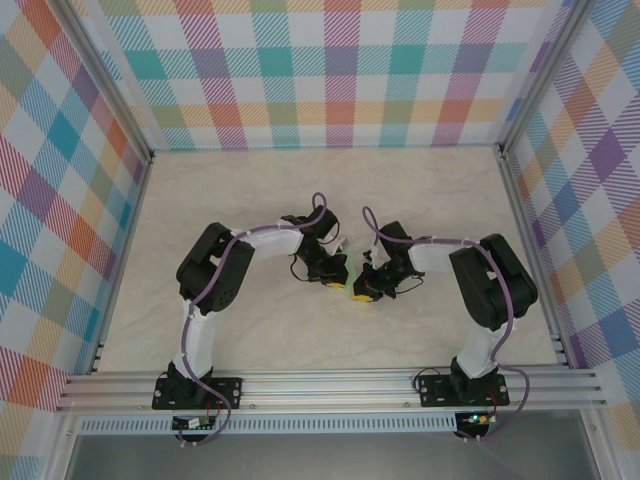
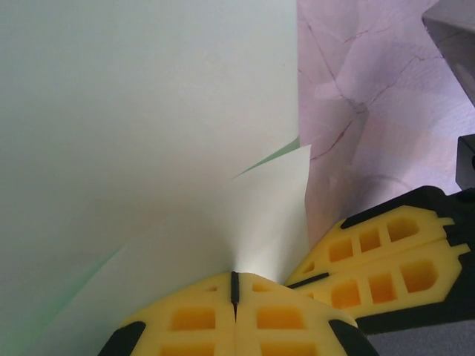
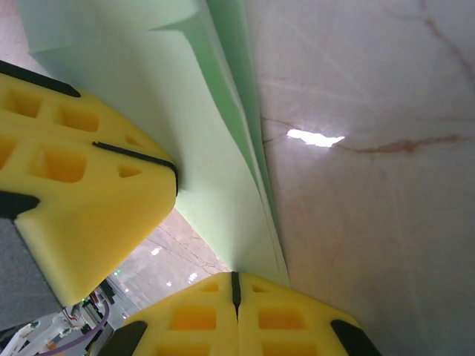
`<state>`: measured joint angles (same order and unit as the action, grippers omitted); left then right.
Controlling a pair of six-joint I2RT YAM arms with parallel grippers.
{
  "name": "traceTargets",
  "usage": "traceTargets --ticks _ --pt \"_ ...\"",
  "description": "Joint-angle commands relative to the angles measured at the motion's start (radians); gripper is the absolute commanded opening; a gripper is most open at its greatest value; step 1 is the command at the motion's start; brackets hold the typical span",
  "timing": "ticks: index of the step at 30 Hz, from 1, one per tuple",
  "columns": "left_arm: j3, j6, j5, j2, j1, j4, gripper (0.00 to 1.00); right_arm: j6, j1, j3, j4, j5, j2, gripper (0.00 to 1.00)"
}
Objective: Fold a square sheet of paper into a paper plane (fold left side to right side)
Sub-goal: Third fold the triangle at the center of the table.
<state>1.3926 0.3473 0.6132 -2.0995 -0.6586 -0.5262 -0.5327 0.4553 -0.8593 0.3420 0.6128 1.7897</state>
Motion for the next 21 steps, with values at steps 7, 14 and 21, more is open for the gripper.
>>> traceTargets --ticks 7,14,21 --pt "-0.009 -0.014 -0.086 -0.053 0.024 -0.022 0.02 -0.006 -0.001 0.091 0.1 -0.155 -0.007 0.0" --pt "-0.012 -0.017 -0.087 -0.05 0.036 -0.019 0.02 -0.002 -0.033 0.165 0.12 -0.17 -0.071 0.0" --pt "-0.012 -0.013 -0.061 -0.036 0.037 -0.005 0.02 0.021 -0.067 0.196 0.139 -0.163 -0.141 0.0"
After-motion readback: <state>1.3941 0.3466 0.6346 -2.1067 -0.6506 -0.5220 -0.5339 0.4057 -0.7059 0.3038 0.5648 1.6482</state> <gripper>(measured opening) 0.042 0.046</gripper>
